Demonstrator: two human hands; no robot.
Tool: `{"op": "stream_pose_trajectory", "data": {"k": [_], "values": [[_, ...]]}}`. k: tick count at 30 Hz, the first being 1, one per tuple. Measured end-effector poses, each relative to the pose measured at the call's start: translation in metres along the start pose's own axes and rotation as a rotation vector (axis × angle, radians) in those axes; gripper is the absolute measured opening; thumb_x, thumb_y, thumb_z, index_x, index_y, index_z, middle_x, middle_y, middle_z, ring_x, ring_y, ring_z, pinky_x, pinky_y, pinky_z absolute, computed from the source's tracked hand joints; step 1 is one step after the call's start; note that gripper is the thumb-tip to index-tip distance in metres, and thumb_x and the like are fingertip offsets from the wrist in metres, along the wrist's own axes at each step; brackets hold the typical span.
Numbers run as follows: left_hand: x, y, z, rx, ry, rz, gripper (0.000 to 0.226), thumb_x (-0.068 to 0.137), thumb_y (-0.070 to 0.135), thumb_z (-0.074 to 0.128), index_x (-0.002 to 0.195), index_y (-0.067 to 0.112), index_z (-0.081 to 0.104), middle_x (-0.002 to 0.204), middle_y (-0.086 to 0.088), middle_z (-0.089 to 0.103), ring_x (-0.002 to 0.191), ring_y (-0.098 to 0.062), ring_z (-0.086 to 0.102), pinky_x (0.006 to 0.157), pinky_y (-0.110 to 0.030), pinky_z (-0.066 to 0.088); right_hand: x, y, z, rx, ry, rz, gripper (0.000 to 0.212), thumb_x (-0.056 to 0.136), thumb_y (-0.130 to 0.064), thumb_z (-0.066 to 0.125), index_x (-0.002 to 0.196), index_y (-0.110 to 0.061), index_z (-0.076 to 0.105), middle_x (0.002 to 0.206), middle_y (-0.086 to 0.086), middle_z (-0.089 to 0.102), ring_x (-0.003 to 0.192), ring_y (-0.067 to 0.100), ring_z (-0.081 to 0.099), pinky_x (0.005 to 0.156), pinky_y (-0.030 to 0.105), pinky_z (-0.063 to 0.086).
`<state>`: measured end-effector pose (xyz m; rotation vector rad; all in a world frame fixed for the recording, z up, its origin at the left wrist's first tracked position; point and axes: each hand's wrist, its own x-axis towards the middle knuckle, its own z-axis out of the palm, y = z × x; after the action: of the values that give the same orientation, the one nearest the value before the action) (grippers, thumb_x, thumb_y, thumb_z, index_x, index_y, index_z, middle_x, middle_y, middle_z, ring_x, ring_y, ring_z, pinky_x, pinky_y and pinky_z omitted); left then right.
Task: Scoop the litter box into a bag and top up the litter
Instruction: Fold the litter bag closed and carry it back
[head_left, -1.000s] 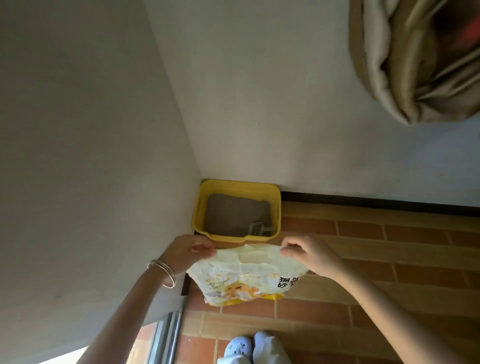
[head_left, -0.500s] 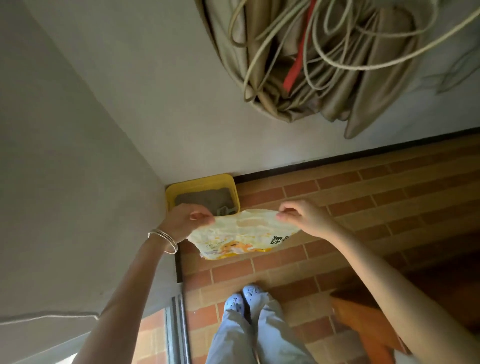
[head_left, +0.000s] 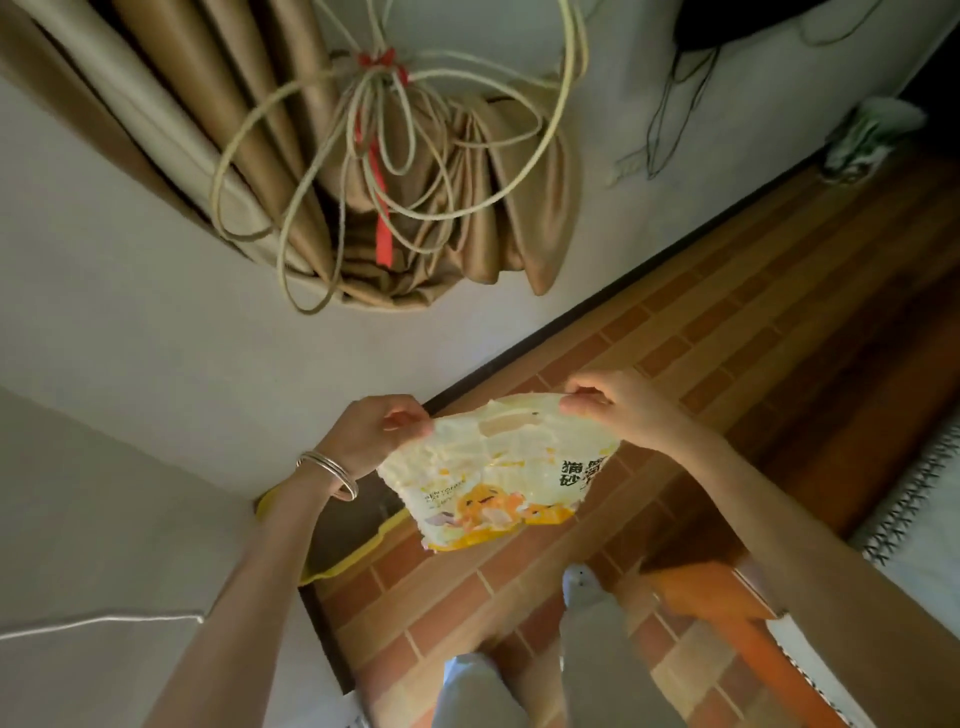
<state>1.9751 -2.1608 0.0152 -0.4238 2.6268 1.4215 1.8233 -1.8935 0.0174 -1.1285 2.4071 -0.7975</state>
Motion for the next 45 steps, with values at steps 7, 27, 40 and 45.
{"op": "stream_pose_trajectory", "data": {"k": [7,27,40,45], "values": [[0.083,0.057,0.037,-0.033,-0.078,0.1,0.007,0.081,0.017,0.069,0.076,0.022,0.069,0.069,0.012,0.065,0.064,0.006,0.055,0.068,-0.012,0.041,-0.013,0.061,-0.063,0.043,0.068,0.125,0.018,0.089,-0.033,0.056,0.07,-0.034,0.054,0.055,-0.011,0.05,0.046,0.002,0.04,0.049,0.023,0.028],[0.33,0.258,0.156,0.147,-0.209,0.296,0.007,0.085,0.021,0.066,0.082,0.015,0.069,0.079,0.002,0.066,0.073,-0.01,0.054,0.071,-0.018,0.041,-0.003,0.258,-0.279,0.046,0.22,0.268,0.02,0.089,-0.03,0.057,0.07,-0.038,0.057,0.063,-0.014,0.058,0.056,0.001,0.049,0.054,0.022,0.035],[0.469,0.319,0.166,0.198,-0.301,0.38,0.014,0.087,0.022,0.062,0.074,0.028,0.064,0.072,0.016,0.061,0.066,0.0,0.05,0.064,-0.01,0.036,0.051,0.338,-0.348,0.022,0.251,0.387,0.013,0.088,-0.038,0.055,0.088,-0.028,0.064,0.08,-0.003,0.066,0.074,0.021,0.062,0.071,0.045,0.052],[0.527,0.341,0.162,0.245,-0.376,0.417,0.016,0.088,0.026,0.06,0.074,0.03,0.063,0.067,0.017,0.059,0.06,0.001,0.047,0.057,-0.005,0.036,0.075,0.361,-0.375,0.057,0.309,0.443,0.011,0.085,-0.045,0.056,0.077,-0.038,0.06,0.07,-0.004,0.062,0.064,0.022,0.058,0.055,0.033,0.044]]}}
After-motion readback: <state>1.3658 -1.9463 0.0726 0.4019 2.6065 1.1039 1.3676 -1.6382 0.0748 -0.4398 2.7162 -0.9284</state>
